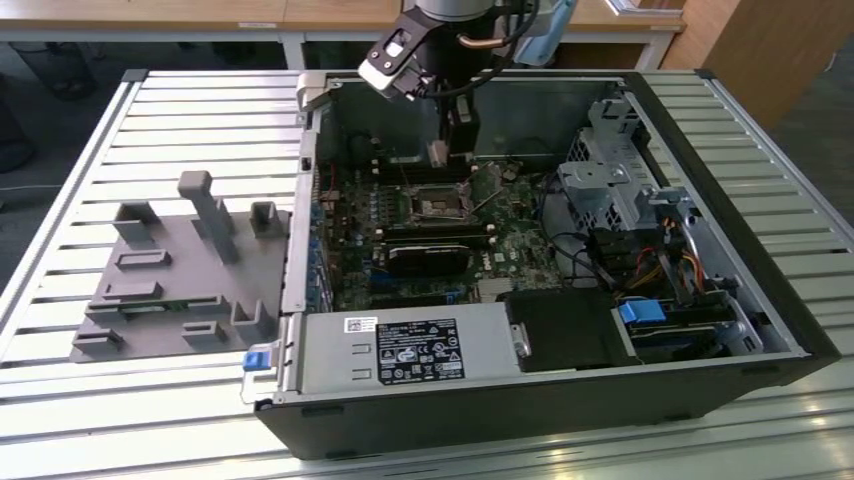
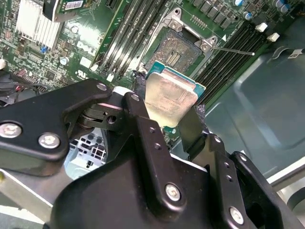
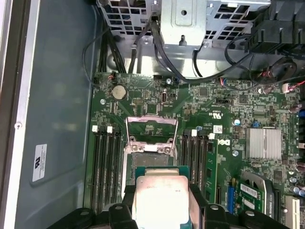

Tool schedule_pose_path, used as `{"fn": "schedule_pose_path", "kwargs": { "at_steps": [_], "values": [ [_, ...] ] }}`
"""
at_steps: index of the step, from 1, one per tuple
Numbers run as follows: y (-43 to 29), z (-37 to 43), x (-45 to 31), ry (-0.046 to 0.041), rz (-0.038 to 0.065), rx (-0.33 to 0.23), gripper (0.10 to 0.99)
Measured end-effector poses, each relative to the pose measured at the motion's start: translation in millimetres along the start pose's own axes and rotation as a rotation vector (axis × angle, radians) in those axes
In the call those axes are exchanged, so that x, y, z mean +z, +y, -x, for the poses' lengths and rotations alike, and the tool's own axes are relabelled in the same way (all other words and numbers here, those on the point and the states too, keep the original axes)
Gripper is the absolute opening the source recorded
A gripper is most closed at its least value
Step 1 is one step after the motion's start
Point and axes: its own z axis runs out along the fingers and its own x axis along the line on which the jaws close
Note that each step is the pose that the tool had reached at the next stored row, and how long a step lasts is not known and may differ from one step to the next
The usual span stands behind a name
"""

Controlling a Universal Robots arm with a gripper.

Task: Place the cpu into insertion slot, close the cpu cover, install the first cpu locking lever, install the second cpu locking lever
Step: 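Place the cpu into insertion slot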

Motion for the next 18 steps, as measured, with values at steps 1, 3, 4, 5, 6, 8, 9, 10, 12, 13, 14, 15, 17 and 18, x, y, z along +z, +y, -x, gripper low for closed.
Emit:
{"fn": "schedule_pose_path", "kwargs": {
  "at_steps": [1, 3, 4, 5, 6, 8, 9, 10, 12, 13, 14, 15, 17, 18],
  "values": [
    [-0.1, -0.2, 0.8, 0.0000, 0.000, 0.000, 0.525],
    [-0.2, -0.8, 2.4, 0.0001, 0.000, 0.000, 0.525],
    [-0.3, -1.1, 3.2, 0.0001, 0.000, 0.000, 0.525],
    [-0.3, -1.3, 4.0, 0.0001, 0.000, 0.000, 0.525],
    [-0.4, -1.5, 5.0, 0.0003, 0.000, 0.000, 0.525],
    [-0.6, -2.0, 7.2, 0.0001, 0.000, 0.000, 0.525],
    [-0.7, -2.1, 8.5, 0.0001, 0.000, 0.000, 0.525],
    [-0.8, -2.3, 10.0, 0.0001, 0.000, 0.000, 0.525],
    [-1.1, -2.9, 13.2, -0.0002, 0.000, 0.000, 0.525],
    [-1.2, -3.6, 15.0, -0.0007, 0.000, 0.000, 0.525],
    [-1.4, -4.3, 16.8, -0.0011, 0.000, 0.000, 0.525],
    [-1.5, -4.8, 18.8, -0.0013, 0.000, 0.000, 0.525],
    [-1.8, -5.2, 22.3, -0.0029, 0.000, 0.003, 0.525],
    [-2.0, -5.2, 23.9, -0.0043, 0.000, 0.008, 0.525]
  ]
}}
